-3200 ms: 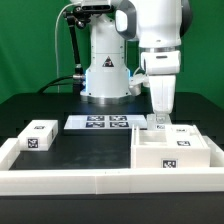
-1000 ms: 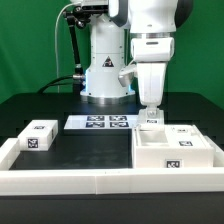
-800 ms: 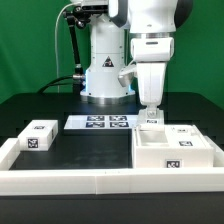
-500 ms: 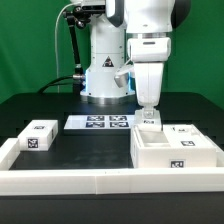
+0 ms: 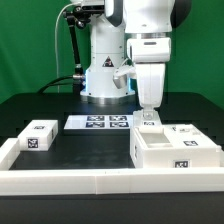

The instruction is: Assemble cabinet

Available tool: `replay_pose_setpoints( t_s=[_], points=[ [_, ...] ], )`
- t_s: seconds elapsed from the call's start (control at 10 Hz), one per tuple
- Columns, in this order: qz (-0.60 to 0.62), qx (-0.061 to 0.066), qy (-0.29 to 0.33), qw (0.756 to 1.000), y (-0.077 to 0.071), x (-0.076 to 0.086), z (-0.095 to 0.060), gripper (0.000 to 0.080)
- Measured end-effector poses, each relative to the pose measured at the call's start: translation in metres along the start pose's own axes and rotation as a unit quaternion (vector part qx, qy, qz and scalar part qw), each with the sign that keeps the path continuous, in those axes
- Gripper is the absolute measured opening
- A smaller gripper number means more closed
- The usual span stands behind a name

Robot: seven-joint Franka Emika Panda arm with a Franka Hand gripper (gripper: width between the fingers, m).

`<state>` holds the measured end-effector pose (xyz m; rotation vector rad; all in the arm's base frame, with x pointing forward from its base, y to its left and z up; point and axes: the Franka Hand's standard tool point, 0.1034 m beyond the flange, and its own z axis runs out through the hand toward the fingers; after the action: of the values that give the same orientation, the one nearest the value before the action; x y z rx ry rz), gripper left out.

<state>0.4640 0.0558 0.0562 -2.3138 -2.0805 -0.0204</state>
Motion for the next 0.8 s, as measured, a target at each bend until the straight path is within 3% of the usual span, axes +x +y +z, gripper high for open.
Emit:
replay_pose_setpoints(
  t_s=[0.5, 0.8],
  points=[
    [-0.059, 0.0, 0.001, 0.998, 0.015, -0.002, 0.0, 0.0071],
    [-0.058, -0.003, 0.002, 0.998, 0.015, -0.001, 0.0, 0.0071]
  ],
)
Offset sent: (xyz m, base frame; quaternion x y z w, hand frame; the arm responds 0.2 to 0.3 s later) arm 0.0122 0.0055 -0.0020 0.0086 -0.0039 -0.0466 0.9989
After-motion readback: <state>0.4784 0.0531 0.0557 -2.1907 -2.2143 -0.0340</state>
